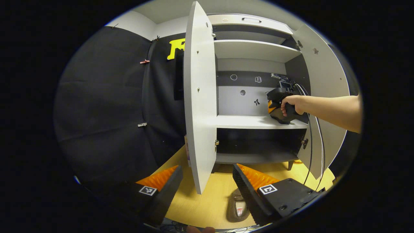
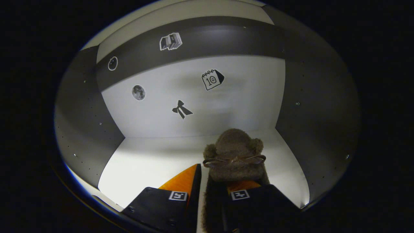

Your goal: Grab one shoe with the right hand and put it into the shoe cabinet, grab the other shoe with the left hand and put it into the shoe cabinet; then close the right door with the right hand and the left door with the left hand.

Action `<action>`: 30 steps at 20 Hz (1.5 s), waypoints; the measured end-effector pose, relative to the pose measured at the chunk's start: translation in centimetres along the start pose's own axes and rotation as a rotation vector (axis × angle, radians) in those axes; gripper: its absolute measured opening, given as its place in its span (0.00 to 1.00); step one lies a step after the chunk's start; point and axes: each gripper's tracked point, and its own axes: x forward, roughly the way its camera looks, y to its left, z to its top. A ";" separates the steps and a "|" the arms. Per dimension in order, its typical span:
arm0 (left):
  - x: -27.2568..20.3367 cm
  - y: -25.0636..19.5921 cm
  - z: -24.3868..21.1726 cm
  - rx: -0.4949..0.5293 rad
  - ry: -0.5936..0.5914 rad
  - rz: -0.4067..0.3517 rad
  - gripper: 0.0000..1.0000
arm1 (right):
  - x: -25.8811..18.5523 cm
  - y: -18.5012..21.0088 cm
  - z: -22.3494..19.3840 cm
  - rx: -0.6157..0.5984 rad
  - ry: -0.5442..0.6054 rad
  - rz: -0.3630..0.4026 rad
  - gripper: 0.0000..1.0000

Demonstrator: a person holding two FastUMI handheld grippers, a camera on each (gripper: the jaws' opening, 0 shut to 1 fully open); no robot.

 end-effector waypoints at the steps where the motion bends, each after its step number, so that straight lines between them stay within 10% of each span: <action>1: 0.1 -0.1 0.0 0.005 -0.001 -0.006 0.98 | -0.7 0.4 -0.1 -0.010 -0.009 0.010 0.46; 3: 0.4 -0.5 -0.4 0.013 0.001 -0.024 0.98 | -2.2 0.9 -0.2 -0.036 -0.027 0.020 0.75; 7: 0.8 -0.8 -1.4 0.022 0.013 -0.048 0.98 | -5.5 1.4 -0.7 -0.039 -0.076 0.040 0.98; 17: 1.1 -2.8 -4.7 0.028 0.023 -0.140 0.98 | -19.2 -0.1 -0.2 0.055 -0.353 0.054 0.98; 30: 6.5 -7.2 -21.3 0.050 0.287 -0.290 0.90 | -39.9 -5.4 -7.3 -0.047 -0.517 0.005 1.00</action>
